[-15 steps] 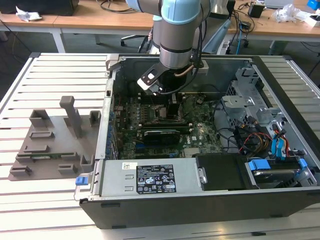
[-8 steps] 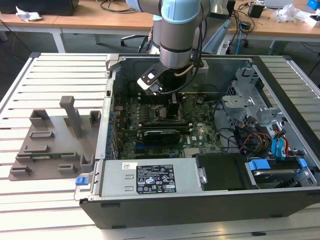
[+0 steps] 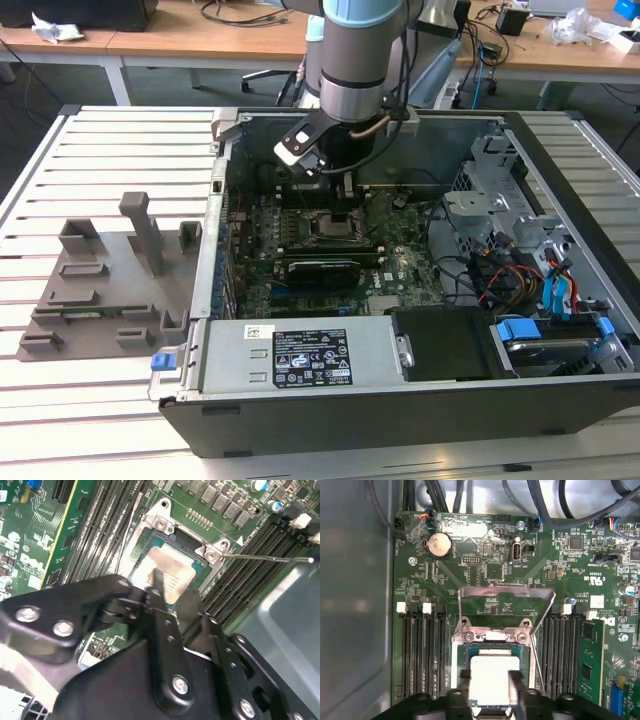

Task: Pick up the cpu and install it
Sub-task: 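Place the cpu into insertion slot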

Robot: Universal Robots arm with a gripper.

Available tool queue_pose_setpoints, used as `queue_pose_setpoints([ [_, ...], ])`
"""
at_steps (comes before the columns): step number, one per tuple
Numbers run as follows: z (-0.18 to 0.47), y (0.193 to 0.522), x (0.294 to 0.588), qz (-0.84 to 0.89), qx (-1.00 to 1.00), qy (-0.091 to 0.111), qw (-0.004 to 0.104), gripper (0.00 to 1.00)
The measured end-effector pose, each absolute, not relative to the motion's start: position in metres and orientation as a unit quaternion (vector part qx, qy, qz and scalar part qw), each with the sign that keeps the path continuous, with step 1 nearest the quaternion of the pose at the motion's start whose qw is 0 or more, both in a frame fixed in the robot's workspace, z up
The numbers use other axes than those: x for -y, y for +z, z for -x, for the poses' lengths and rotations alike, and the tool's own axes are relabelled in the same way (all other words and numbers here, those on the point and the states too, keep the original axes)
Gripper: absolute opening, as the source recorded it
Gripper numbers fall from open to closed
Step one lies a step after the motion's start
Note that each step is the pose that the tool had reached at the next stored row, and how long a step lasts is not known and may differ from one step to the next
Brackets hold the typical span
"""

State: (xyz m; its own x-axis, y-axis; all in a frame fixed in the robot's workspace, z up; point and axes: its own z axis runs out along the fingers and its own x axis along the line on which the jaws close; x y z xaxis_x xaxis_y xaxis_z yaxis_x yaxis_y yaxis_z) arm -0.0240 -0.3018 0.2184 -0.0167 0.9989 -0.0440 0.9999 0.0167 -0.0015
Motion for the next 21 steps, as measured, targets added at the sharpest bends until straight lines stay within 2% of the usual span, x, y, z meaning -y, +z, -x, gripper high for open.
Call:
queue_pose_setpoints([
  [1,0.024,0.22,0.3,-0.701,-0.713,-0.016,0.016,0.28],
  [2,0.024,0.222,0.3,-0.701,-0.713,-0.016,0.016,0.28],
  [4,0.024,0.225,0.299,-0.701,-0.713,-0.017,0.016,0.16],
  [5,0.024,0.227,0.298,-0.701,-0.713,-0.018,0.017,0.16],
  [6,0.024,0.229,0.298,-0.701,-0.713,-0.018,0.017,0.11],
  [21,0.024,0.264,0.298,-0.701,-0.713,-0.02,0.019,0.11],
])
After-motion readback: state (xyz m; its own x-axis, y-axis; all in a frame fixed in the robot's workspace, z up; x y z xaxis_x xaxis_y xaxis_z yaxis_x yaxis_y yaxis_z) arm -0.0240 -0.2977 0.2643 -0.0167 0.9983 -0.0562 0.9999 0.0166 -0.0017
